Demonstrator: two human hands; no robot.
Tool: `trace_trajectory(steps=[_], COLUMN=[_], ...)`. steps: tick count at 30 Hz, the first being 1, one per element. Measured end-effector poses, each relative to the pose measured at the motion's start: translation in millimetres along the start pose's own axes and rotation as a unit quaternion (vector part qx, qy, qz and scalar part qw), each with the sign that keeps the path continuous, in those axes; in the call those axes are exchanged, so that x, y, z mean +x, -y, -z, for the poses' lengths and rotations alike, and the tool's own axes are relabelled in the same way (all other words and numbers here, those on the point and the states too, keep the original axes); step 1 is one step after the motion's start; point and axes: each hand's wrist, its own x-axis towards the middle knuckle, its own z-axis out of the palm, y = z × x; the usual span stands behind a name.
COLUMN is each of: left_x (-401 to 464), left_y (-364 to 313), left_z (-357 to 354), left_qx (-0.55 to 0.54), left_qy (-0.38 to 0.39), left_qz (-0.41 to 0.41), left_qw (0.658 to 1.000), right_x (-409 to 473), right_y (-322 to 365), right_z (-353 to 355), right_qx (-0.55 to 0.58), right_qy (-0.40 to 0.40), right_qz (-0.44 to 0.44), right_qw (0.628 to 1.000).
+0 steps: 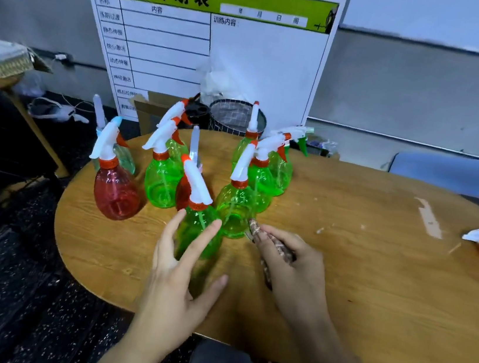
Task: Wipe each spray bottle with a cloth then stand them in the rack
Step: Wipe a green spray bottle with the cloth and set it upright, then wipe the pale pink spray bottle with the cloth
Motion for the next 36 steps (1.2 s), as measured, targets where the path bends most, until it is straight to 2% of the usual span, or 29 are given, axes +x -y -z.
trace_trajectory(steps=[5, 8, 12, 20, 26, 32, 36], left_x=[-12.0, -7.5, 3.9, 27.5, 54.2, 96.4, 114.3], left_y=[-46.2, -73.2, -119.6, -214.9, -267.0, -289.3, -293.7], left_z=[-24.5, -52.3, -105.0, -219.2, -311.5, -395.9, -435.9], left_qx=[-0.057, -0.097, -0.156, -0.21, -0.221, -0.197, -0.191], left_qy=[0.004, 0.021, 0.061, 0.175, 0.248, 0.285, 0.317], left_qz=[0.003, -0.018, -0.051, -0.056, -0.057, -0.027, -0.004], left_qw=[0.998, 0.995, 0.985, 0.96, 0.941, 0.938, 0.929], right_x=[-16.9, -24.9, -35.1, -39.7, -25.4, 24.2, 60.5], right_y=[21.5, 26.4, 21.9, -0.3, -34.6, -73.9, -93.9], right_z=[44.3, 84.0, 155.8, 298.3, 389.7, 447.3, 465.1], right_qx=[0.042, 0.024, -0.007, -0.045, -0.095, -0.045, -0.025], right_qy=[-0.025, -0.051, -0.098, -0.212, -0.304, -0.383, -0.408], right_qz=[0.005, 0.012, 0.012, -0.005, -0.017, -0.04, -0.086], right_qw=[0.999, 0.998, 0.995, 0.976, 0.948, 0.922, 0.909])
